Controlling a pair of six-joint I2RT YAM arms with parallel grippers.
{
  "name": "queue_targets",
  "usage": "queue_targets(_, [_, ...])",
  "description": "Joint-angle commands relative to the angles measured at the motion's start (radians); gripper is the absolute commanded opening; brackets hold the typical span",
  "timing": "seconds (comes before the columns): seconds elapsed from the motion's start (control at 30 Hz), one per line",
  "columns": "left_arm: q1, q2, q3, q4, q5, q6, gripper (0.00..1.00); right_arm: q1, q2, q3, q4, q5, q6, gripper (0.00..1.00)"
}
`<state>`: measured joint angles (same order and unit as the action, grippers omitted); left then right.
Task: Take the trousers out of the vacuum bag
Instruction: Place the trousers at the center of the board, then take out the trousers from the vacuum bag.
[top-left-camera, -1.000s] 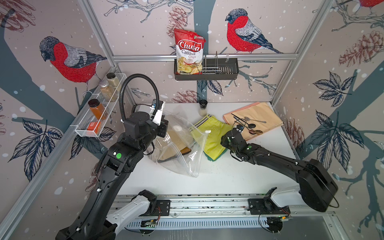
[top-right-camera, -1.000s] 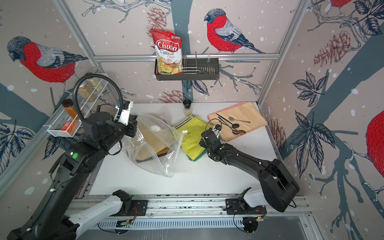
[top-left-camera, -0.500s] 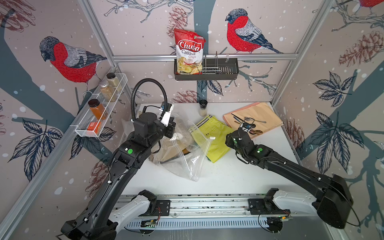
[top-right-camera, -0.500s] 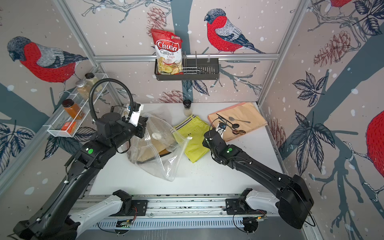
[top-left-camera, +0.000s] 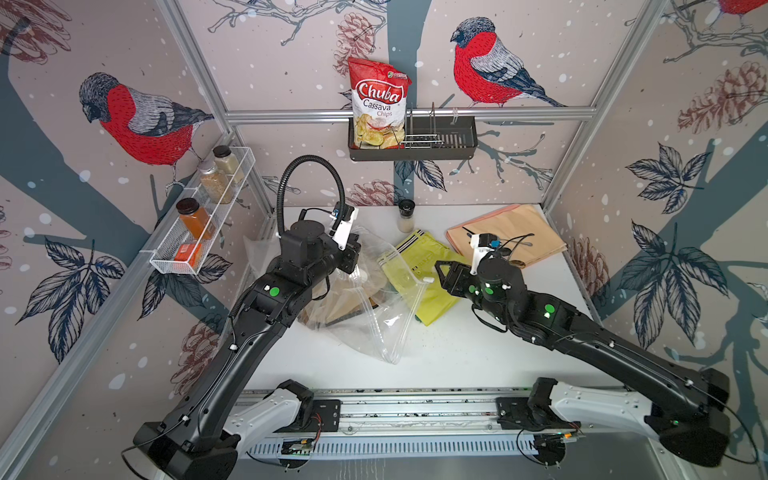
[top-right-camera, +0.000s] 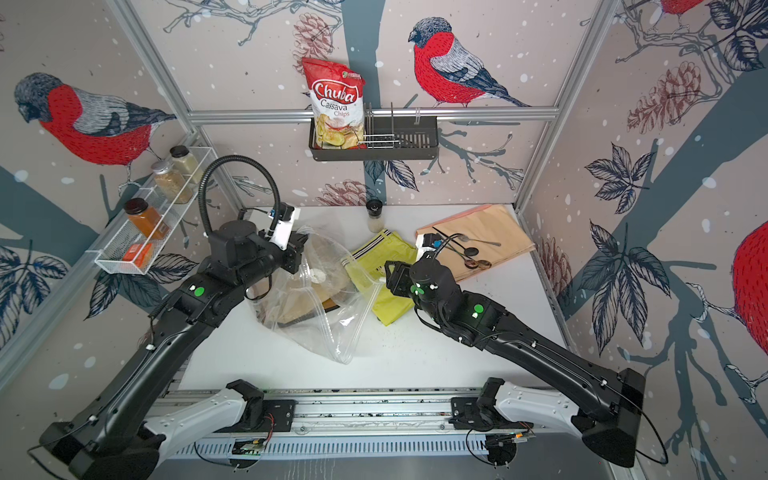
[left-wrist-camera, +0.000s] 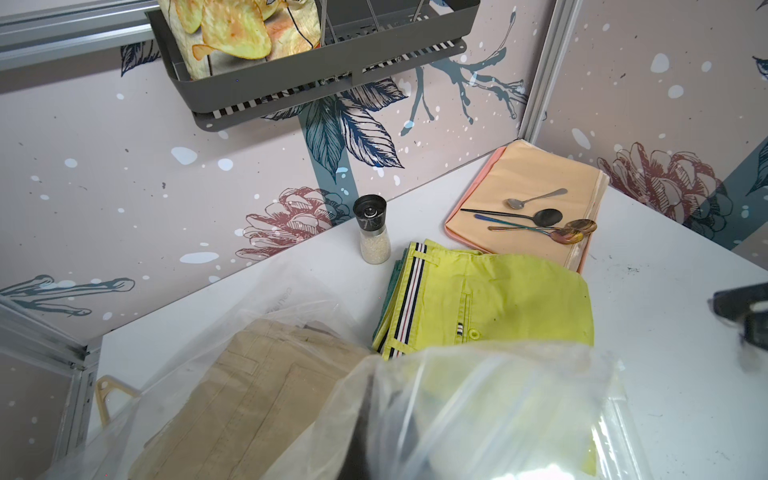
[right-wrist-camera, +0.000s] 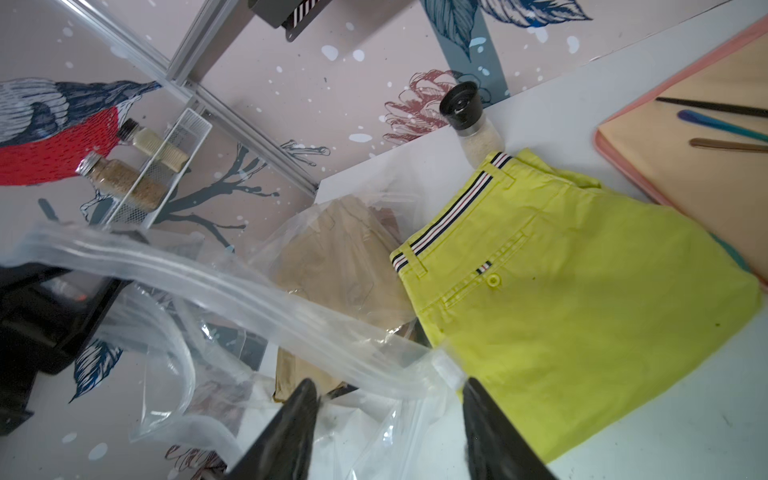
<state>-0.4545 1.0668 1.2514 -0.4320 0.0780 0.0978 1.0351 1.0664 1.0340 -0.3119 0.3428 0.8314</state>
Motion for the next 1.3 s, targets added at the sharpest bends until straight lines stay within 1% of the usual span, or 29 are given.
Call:
queue_targets(0.0, [0.000, 0.018, 0.036, 0.083, 0.087, -0.035, 0.00, 0.036, 0.035, -0.008, 0.071, -0.026, 0.016, 0.55])
queue_targets(0.17, [-0.001, 0.039, 0.070, 0.066, 0.093, -0.050, 0.00, 0.096, 0.119, -0.002, 0.211, -0.041, 0.034, 0.52])
queue_targets(0.3, [-0.005, 0.047, 0.079, 0.075, 0.096, -0.093, 0.00, 0.130, 0.182, 0.024, 0.251, -0.031, 0.040, 0.50])
queue_targets(0.4, [-0.022, 0.048, 0.090, 0.095, 0.097, -0.110, 0.00, 0.133, 0.231, 0.023, 0.267, -0.020, 0.043, 0.49])
queue_targets(0.53, [-0.027, 0.058, 0.107, 0.103, 0.094, -0.115, 0.00, 0.134, 0.276, 0.010, 0.310, 0.007, 0.050, 0.45])
queue_targets(0.67, [-0.027, 0.072, 0.111, 0.099, 0.086, -0.101, 0.00, 0.152, 0.351, 0.005, 0.385, 0.015, 0.072, 0.45])
queue_targets(0.73, [-0.027, 0.076, 0.103, 0.105, 0.063, -0.094, 0.00, 0.164, 0.393, -0.005, 0.440, 0.014, 0.090, 0.45])
queue_targets(0.93, [-0.028, 0.117, 0.125, 0.093, -0.074, -0.076, 0.00, 0.164, 0.500, -0.051, 0.575, -0.019, 0.170, 0.45])
queue_targets(1.07, [-0.028, 0.168, 0.185, 0.086, -0.144, -0.088, 0.00, 0.176, 0.561, -0.015, 0.577, -0.037, 0.182, 0.45])
queue_targets(1.17, [-0.029, 0.225, 0.255, 0.044, -0.163, -0.088, 0.00, 0.199, 0.596, 0.043, 0.532, -0.012, 0.160, 0.46])
queue_targets(1.27, [-0.032, 0.237, 0.266, 0.051, -0.138, -0.092, 0.00, 0.200, 0.617, 0.056, 0.538, -0.027, 0.158, 0.46])
